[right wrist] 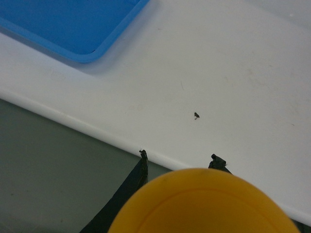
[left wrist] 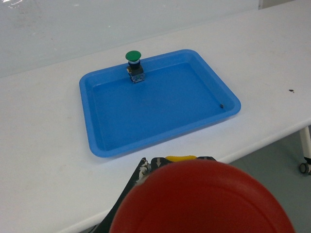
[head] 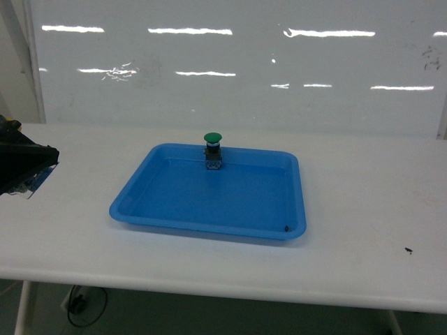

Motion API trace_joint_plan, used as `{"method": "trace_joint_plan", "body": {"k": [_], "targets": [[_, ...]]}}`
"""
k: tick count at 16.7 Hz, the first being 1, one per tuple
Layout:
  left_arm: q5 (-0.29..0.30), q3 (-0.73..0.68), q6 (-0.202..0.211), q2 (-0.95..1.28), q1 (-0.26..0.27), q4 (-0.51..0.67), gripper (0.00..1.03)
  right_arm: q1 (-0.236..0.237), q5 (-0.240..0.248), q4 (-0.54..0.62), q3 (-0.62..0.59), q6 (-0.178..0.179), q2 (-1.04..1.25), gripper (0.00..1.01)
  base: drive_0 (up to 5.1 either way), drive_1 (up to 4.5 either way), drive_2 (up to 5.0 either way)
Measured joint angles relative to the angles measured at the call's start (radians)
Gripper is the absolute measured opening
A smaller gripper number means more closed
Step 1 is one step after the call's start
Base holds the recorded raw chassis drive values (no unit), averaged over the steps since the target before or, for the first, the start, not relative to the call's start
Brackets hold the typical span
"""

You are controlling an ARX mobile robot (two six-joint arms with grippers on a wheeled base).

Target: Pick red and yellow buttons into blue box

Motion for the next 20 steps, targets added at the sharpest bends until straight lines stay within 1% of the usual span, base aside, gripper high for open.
{"method": "trace_joint_plan", "body": {"k": [5, 7, 9, 14, 18, 20], "targets": [[0.000, 0.000, 0.000, -0.001, 0.000, 0.000, 0.25, 0.000, 0.000, 0.001, 0.000, 0.000, 0.000, 0.33, 0.0, -4.07, 4.1], [0.000, 0.000, 0.000, -0.003, 0.000, 0.001, 0.25, 0.000, 0.000, 0.000, 0.000, 0.000, 0.000, 0.33, 3.5, -4.70, 1.7], [-0.003, 0.000, 0.000, -0.004, 0.002, 0.002, 0.25, 0.006, -0.003, 0.001, 0.000, 0.000, -0.001, 0.33, 4.1, -4.51, 0.8], [0.000, 0.000, 0.000, -0.004, 0.000, 0.000, 0.25, 0.005, -0.002, -0.001, 0.000, 0.000, -0.001, 0.33, 4.6, -4.01, 0.2], [0.000, 0.000, 0.000, -0.004, 0.000, 0.001, 0.25, 0.005, -0.002, 0.001, 0.000, 0.000, -0.001, 0.32, 4.9, -3.67, -0.3], [0.000, 0.000, 0.000, -0.004, 0.000, 0.002, 0.25, 0.005, -0.002, 0.003, 0.000, 0.000, -0.001, 0.32, 4.7, -2.43, -2.4]]}}
